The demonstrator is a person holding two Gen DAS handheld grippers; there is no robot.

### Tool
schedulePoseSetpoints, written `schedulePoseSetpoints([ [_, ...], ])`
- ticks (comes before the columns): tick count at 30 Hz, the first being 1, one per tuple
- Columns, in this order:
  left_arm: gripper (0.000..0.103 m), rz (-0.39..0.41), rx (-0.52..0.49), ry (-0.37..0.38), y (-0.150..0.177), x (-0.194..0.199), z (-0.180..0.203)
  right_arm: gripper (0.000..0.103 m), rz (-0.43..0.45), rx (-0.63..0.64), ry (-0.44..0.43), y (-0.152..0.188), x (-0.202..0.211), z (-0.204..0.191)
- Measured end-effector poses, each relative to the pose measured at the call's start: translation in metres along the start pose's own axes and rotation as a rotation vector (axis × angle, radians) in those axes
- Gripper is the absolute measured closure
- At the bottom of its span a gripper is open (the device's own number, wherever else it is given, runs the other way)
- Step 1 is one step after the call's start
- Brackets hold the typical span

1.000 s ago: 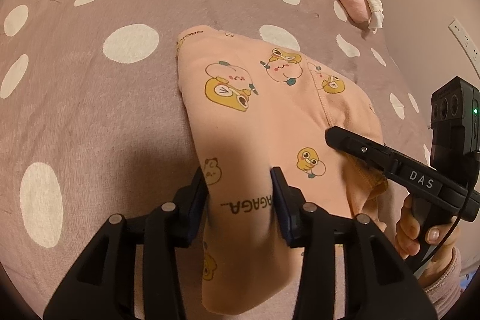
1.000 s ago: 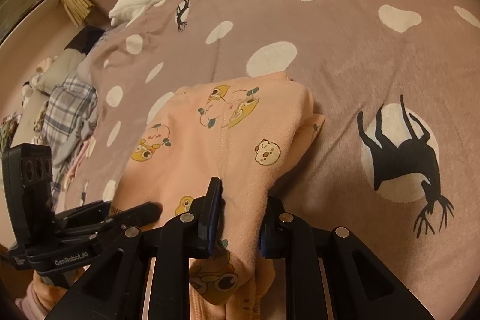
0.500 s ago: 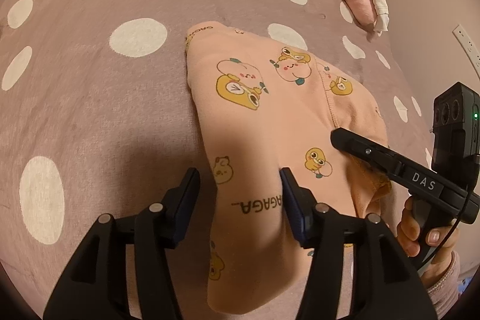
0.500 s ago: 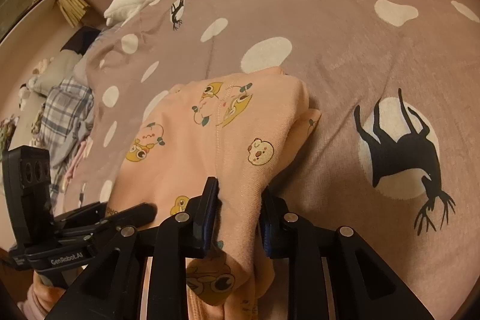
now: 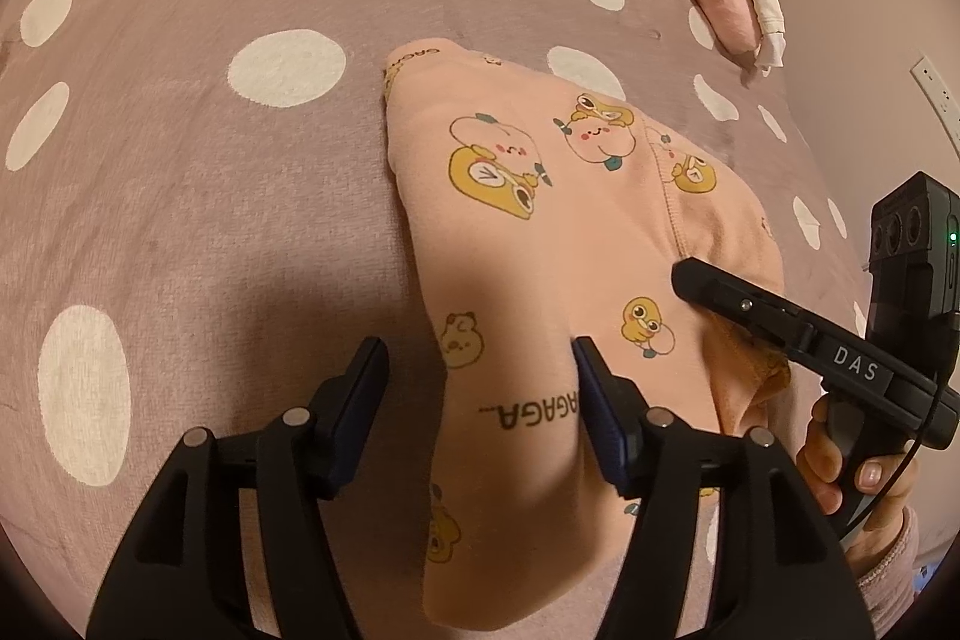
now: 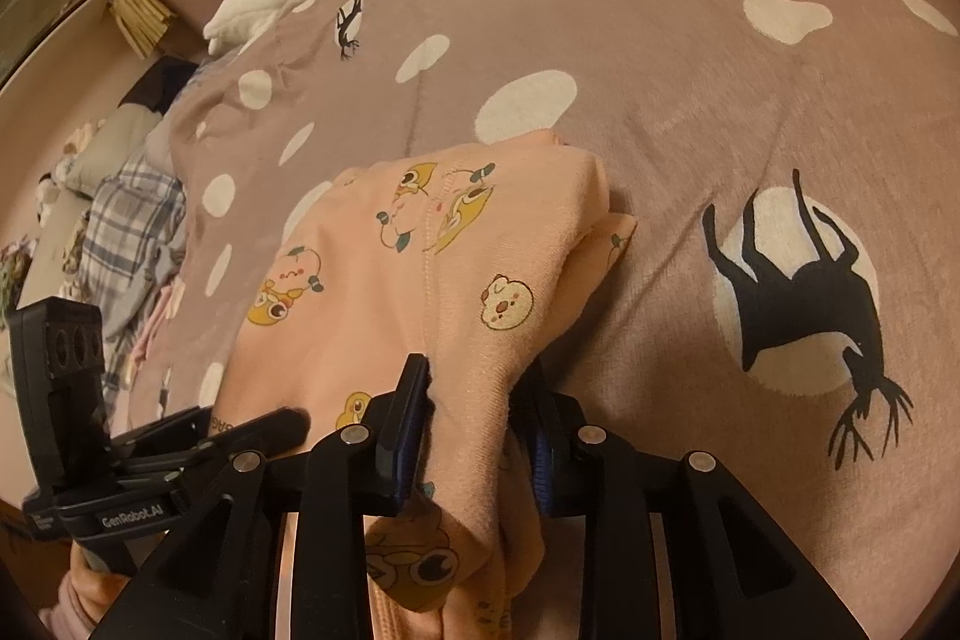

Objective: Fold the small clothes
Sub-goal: 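Lay the folded edge down and open both tools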

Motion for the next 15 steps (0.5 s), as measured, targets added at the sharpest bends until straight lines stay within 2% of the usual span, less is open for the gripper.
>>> schedulePoseSetpoints([
  [5, 0.030, 0.000, 0.015, -0.019, 0.0005, 0.0001, -0.0033, 0.067, -0.001, -0.015, 0.001, 0.0003, 0.0001, 0.0034],
  [15, 0.021, 0.002, 0.020, -0.058, 0.0000, 0.0009, -0.0058, 0.059, -0.004, -0.037, 0.007, 0.0010, 0.0017, 0.0066],
])
Point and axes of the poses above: each gripper's, at about its wrist camera, not at the fingertips, and x roughly against the way its jaws point, z to its right, y to its underside, the point moved 5 cm from there along -x, roughly the way its jaws point, and after that the axes turned 15 degrees about -z, right-handed, at the moved point
